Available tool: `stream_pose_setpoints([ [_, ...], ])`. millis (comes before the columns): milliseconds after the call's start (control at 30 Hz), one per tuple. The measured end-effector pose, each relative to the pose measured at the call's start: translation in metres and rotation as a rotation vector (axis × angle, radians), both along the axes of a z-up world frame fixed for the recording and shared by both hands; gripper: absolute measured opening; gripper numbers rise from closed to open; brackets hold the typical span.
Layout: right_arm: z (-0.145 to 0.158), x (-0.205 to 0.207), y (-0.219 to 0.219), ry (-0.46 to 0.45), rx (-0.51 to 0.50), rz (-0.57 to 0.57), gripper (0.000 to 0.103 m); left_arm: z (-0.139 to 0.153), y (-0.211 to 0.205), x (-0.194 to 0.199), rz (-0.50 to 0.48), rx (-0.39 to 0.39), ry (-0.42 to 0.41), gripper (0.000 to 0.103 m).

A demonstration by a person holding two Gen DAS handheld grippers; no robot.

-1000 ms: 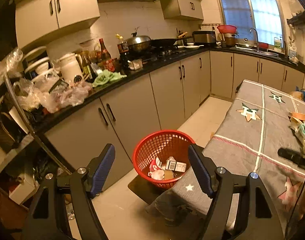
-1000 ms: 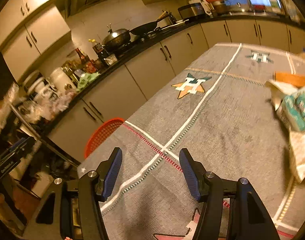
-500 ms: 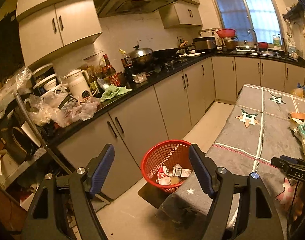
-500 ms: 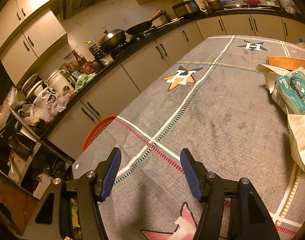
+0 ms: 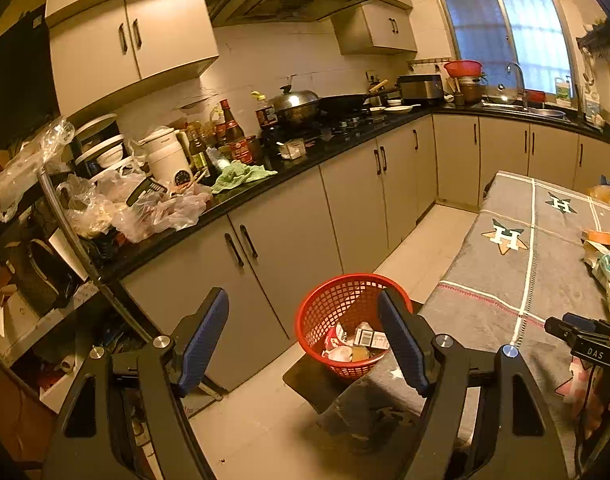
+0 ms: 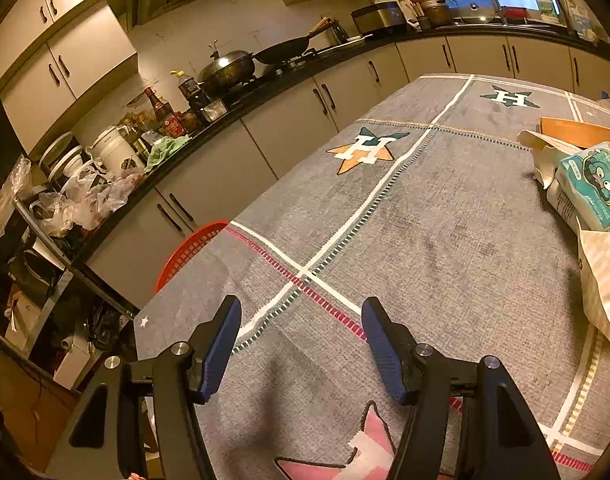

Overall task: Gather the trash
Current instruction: 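Move both open grippers back over the table, then reach both open grippers toward the remaining trash pile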

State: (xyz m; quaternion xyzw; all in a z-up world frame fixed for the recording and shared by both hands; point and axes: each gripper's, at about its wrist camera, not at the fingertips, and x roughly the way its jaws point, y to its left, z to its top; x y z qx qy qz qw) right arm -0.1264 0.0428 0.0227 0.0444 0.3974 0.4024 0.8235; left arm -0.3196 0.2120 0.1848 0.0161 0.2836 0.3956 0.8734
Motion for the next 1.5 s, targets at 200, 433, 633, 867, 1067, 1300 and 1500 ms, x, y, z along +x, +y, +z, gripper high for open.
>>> stream_pose_setpoints([
  [200,0.000,-0.001,0.001,-0.016,-0.013,-0.006,0.067,-0.012,0.012,0.002,-0.018,-0.087,-0.014,0.079],
  [433,0.020,-0.014,-0.007,-0.155,-0.051,-0.113,0.067,-0.045,0.019,0.026,-0.132,-0.267,-0.050,0.079],
  [633,0.040,-0.024,-0.087,-0.135,-0.030,-0.297,0.071,-0.081,0.004,0.066,-0.280,-0.398,-0.024,0.079],
  [867,0.037,0.001,-0.198,-0.062,-0.154,-0.574,0.071,-0.113,-0.046,0.110,-0.460,-0.447,0.059,0.079],
  [1067,0.030,0.027,-0.199,-0.012,-0.172,-0.499,0.071,-0.120,-0.069,0.125,-0.532,-0.468,0.093,0.079],
  [1300,0.037,0.072,-0.193,-0.017,-0.097,-0.496,0.072,-0.110,-0.090,0.154,-0.595,-0.497,0.109,0.079],
  [1500,0.043,0.099,-0.161,-0.079,-0.084,-0.463,0.072,-0.100,-0.105,0.183,-0.633,-0.531,0.091,0.079],
])
